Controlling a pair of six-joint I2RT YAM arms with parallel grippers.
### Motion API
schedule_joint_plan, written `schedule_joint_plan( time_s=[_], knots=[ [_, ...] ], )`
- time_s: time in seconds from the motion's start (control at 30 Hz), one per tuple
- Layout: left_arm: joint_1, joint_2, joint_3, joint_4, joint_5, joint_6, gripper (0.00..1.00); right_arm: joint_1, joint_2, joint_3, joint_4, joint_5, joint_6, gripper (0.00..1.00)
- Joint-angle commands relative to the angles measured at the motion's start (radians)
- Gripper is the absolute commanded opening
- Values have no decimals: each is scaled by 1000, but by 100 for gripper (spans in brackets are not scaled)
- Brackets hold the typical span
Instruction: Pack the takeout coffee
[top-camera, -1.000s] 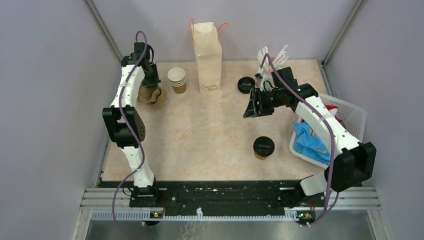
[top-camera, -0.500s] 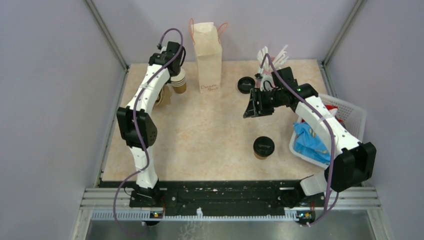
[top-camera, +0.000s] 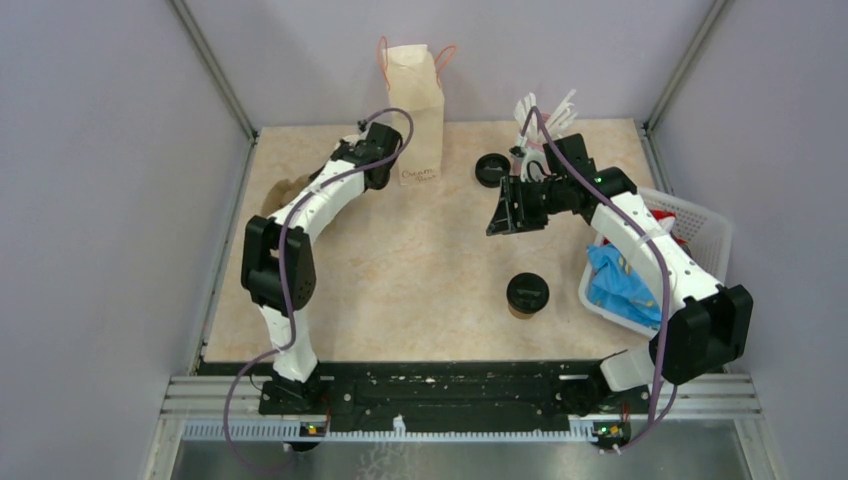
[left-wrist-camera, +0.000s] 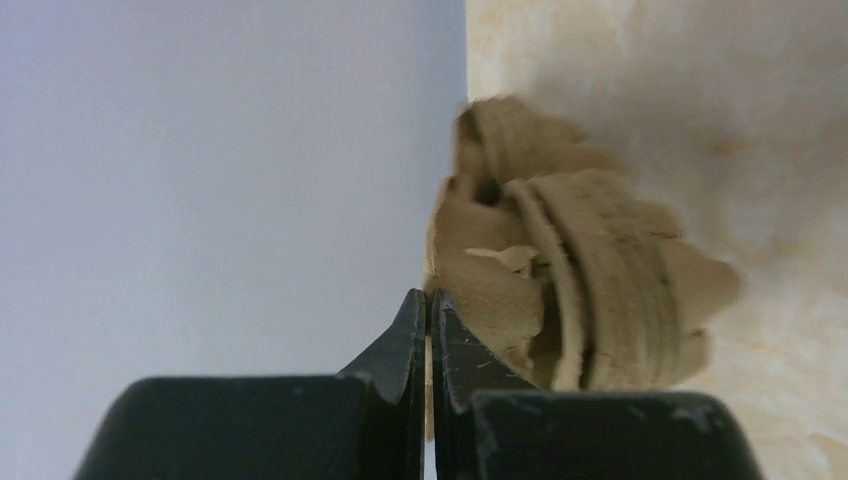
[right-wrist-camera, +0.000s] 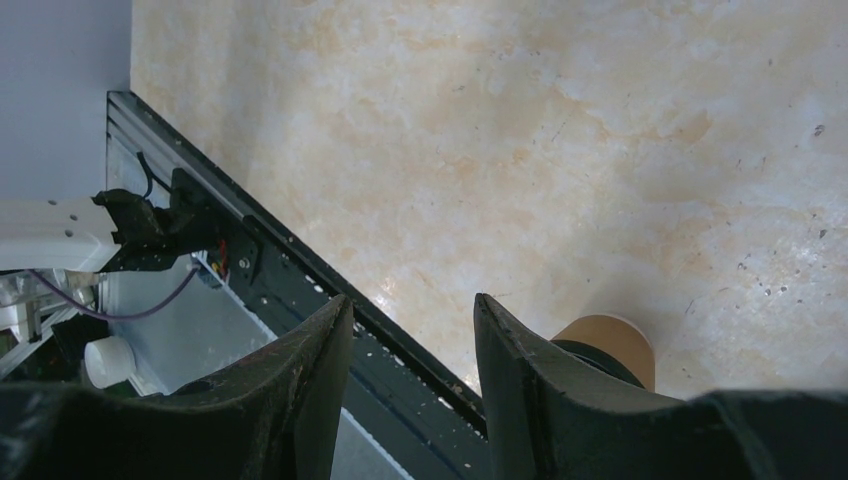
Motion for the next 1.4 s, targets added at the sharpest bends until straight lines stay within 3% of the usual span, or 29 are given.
schedule_joint_plan(
  time_s=[0.0, 0.13, 0.2, 0.3, 0.33, 0.37, 0.43, 0.6, 0.7, 0.8, 0.9, 1.0, 1.23, 1.37],
  knots=[
    [-22, -46, -133, 202, -173, 214, 0, 6, -34, 26, 34, -27, 1, 48],
    [-33, -107, 1, 171, -219, 162, 0, 7, -47, 19, 32, -18, 2, 48],
    [-33, -131, -20, 225, -275, 183, 0, 7, -44, 17, 27, -18, 0, 48],
    [-19, -131, -158, 300, -168, 199, 0, 6, -37, 21, 39, -29, 5, 48],
    [-22, -108, -172, 312, -217, 239, 0, 7, -32, 22, 46, -36, 7, 48],
    [-25, -72, -134, 268, -296, 216, 0, 7, -27, 28, 44, -39, 8, 48],
    [-31, -81, -32, 186, -300, 150, 0, 7, -27, 34, 34, -37, 6, 48],
    [-40, -185, 75, 307, -310, 205, 0, 6, -38, 23, 35, -32, 14, 48],
    [-64, -224, 71, 270, -281, 172, 0, 6, -26, 38, 36, -44, 23, 48],
    [-128, -236, 151, -14, -142, -66, 0, 7, -26, 45, 45, -46, 40, 48],
    [-130, -217, 346, -342, 265, -429, 0, 7, -29, 47, 61, -47, 61, 48],
    [-118, -228, 420, -501, 439, -606, 0, 7, -46, 31, 105, -68, 111, 48],
    [-29, -428, 356, -533, 829, -830, 0, 37, -102, -24, 214, -100, 204, 53],
    [11, -539, 200, -389, 1010, -933, 0, 188, -88, 41, 238, -3, 220, 64]
  ],
)
